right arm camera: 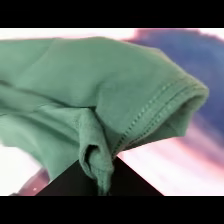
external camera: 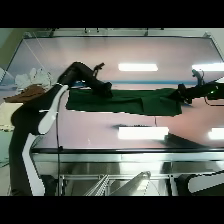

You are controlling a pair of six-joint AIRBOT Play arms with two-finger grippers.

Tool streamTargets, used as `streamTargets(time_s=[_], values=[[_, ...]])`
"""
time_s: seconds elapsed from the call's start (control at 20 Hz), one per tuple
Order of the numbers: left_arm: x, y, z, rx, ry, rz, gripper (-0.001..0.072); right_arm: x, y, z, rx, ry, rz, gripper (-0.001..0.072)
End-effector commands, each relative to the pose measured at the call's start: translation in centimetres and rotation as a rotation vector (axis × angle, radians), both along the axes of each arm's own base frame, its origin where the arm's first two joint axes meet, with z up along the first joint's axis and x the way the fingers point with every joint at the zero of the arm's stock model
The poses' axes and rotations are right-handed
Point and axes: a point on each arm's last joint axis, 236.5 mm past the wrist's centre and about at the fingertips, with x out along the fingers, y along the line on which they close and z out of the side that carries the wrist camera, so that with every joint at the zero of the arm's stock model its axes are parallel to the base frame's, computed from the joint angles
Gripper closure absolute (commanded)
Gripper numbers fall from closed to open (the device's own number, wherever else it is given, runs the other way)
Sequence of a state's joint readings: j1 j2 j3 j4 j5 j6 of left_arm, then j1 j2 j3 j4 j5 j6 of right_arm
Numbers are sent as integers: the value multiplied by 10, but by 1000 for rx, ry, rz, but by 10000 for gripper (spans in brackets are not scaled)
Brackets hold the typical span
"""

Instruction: Fold the shirts.

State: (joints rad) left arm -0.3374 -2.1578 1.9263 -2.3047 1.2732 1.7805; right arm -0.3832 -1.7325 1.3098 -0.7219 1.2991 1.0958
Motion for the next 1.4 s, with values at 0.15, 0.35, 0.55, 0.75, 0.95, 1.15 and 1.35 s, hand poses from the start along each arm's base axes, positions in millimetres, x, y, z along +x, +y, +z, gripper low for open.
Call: streamTargets(time_s=[0.15,0.35,0.55,0.75,0.95,1.15,1.35], values=[[-49,-93,-39,36,30,-121,694,-11,-21,61,24,-74,38,692],[-50,-116,-11,-75,42,-74,693,-10,-8,106,97,-158,61,692],[-23,-93,99,-260,-58,-68,693,-5,59,164,283,-263,131,692],[8,21,191,-205,-208,-8,693,-7,200,178,323,-296,272,692],[4,110,230,-180,-229,115,693,-22,338,118,250,-230,304,690],[-12,154,211,-161,-193,180,692,-64,438,12,173,-124,368,595],[-35,154,169,-154,-89,160,692,-104,471,17,279,-104,558,211]])
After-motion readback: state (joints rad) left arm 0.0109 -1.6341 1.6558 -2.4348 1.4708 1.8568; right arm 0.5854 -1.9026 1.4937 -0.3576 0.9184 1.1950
